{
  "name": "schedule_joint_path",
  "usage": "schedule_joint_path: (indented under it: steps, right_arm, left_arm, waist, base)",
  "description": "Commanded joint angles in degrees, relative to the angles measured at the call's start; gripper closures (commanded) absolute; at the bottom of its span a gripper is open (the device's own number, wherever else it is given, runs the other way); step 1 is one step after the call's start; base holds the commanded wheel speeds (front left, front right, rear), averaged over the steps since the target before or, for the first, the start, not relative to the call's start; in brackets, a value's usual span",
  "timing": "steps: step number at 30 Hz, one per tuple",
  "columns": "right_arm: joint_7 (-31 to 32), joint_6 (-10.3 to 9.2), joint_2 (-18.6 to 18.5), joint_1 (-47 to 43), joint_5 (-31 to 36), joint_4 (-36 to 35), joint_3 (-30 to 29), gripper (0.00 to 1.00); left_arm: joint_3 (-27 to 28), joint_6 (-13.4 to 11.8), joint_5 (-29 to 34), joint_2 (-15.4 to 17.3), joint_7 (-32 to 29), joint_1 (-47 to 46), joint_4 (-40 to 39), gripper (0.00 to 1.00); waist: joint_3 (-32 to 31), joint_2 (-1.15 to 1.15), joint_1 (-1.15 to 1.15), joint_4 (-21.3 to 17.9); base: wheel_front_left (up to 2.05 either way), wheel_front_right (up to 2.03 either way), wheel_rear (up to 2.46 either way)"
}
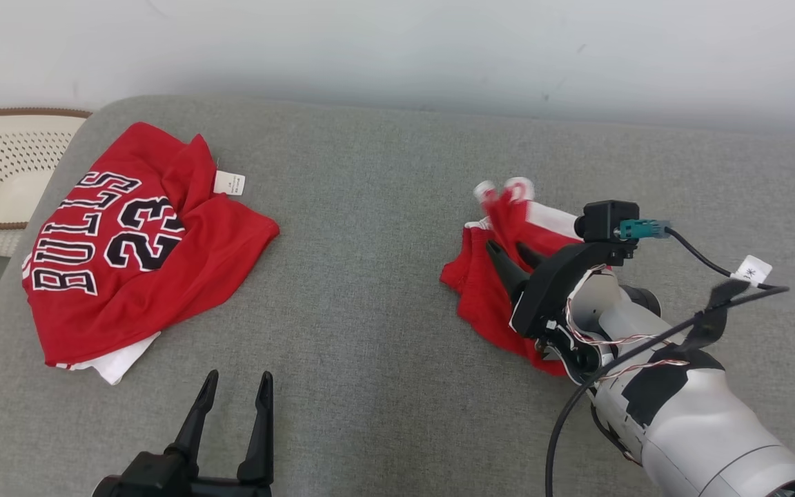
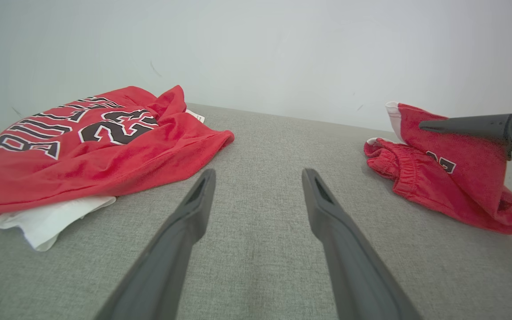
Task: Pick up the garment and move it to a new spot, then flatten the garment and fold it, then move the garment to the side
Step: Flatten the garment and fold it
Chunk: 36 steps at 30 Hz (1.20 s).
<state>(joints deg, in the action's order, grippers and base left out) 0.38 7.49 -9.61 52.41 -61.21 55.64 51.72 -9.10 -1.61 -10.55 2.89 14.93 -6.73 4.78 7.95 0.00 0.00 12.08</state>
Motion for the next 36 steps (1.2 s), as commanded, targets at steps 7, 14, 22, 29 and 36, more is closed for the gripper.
schedule_joint_path:
  steps: [7,14,22,29,36]
  right_arm:
    - [-5.7,0.01,-2.4,-1.5,-1.9,-4.4,0.9,0.00]
    - [-12.2,0.01,-8.1,-2.8,-2.1,-9.9,-0.1,0.00]
    - [-15.3,0.01,-13.6,-5.0,3.0,-9.4,-2.0,0.00]
    - [-15.7,0.01,-11.8,-8.1,6.5,-6.6,-2.5,1.00]
    - [-15.6,0.01,-8.9,-8.2,11.3,-4.1,-2.4,1.00]
  left_arm:
    - [1.5,0.1,1.0,0.0,0.2,1.8,-0.1,0.00]
    - [2.7,0.3,1.6,0.0,0.2,2.9,-0.9,0.00]
    - [3.1,0.4,1.7,0.0,0.2,3.1,-1.6,0.00]
    - [3.3,0.5,1.7,0.0,0.2,2.3,-1.7,0.00]
    - [2.9,0.9,2.0,0.0,0.2,1.2,-1.6,0.00]
  waist:
    - [-1.7,0.00,0.00,-1.3]
    - [-2.0,0.00,0.00,-3.2]
    - [-1.5,0.00,0.00,-4.2]
    - [-0.3,0.00,0.00,-4.3]
    - [1.1,0.00,0.00,-3.8]
  base:
    - [0.00,0.00,0.00]
    - [0.00,0.00,0.00]
    - [0.00,0.00,0.00]
    - [0.00,0.00,0.00]
    - [0.00,0.00,0.00]
